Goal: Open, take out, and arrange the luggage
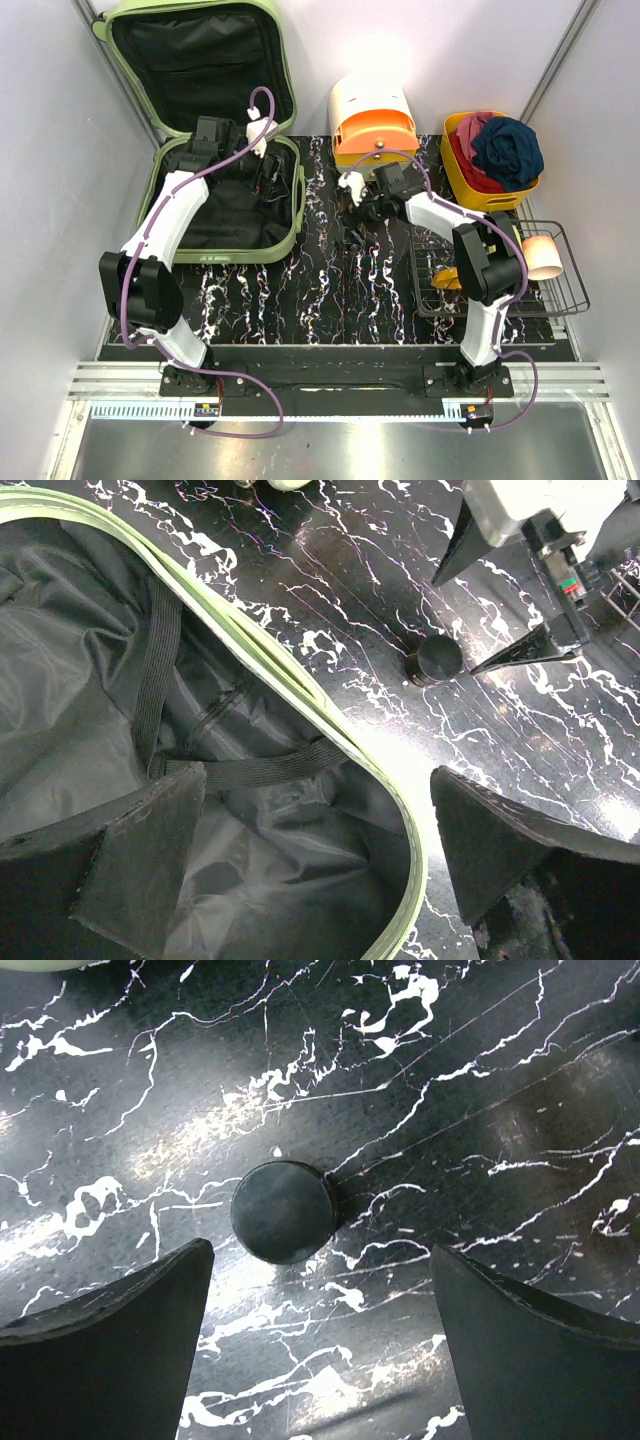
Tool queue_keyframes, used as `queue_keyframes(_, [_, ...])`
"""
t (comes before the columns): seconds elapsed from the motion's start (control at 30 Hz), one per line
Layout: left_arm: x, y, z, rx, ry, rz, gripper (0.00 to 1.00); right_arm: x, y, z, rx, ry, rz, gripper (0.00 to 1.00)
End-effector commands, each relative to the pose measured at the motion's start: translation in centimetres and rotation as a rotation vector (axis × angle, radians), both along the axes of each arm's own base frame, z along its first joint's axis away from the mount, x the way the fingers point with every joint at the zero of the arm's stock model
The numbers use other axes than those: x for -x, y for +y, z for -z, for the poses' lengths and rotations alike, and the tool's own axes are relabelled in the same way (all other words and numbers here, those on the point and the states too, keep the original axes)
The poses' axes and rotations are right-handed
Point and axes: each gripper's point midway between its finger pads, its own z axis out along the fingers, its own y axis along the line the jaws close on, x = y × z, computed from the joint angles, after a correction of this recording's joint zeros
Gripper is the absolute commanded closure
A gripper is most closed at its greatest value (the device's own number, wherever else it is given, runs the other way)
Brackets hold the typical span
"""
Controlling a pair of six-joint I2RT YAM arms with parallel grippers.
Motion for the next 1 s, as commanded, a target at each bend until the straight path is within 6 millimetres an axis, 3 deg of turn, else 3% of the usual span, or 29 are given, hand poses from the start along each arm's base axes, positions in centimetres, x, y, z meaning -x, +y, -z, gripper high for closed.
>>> queue_keyframes(0.0, [0.8,0.1,-2.2,0.013,-0.056,0.030,0.01,-1.4,1.8,-0.2,0.036,-0.097,-0.054,0.02])
queue_keyframes(0.33, [0.1,0.2,-2.1,0.008,-0.053,0.045,0.01,-1.5,2.7,1.7,0.094,-0.110,-0.061,0.09])
queue_keyframes(0.57, [-0.4,0.3,-2.1,0.001,-0.059,0.042,0.01,-1.9,2.7,2.2,0.145,-0.155,-0.065,0.31])
queue_keyframes(0.83, [-0.8,0.3,-2.0,0.001,-0.056,0.038,0.01,-2.7,2.6,0.7,0.141,-0.207,-0.034,0.57])
queue_keyframes(0.97, [-1.0,0.1,-1.9,0.007,-0.049,0.040,0.01,-3.8,2.6,-2.6,0.095,-0.235,0.017,0.67])
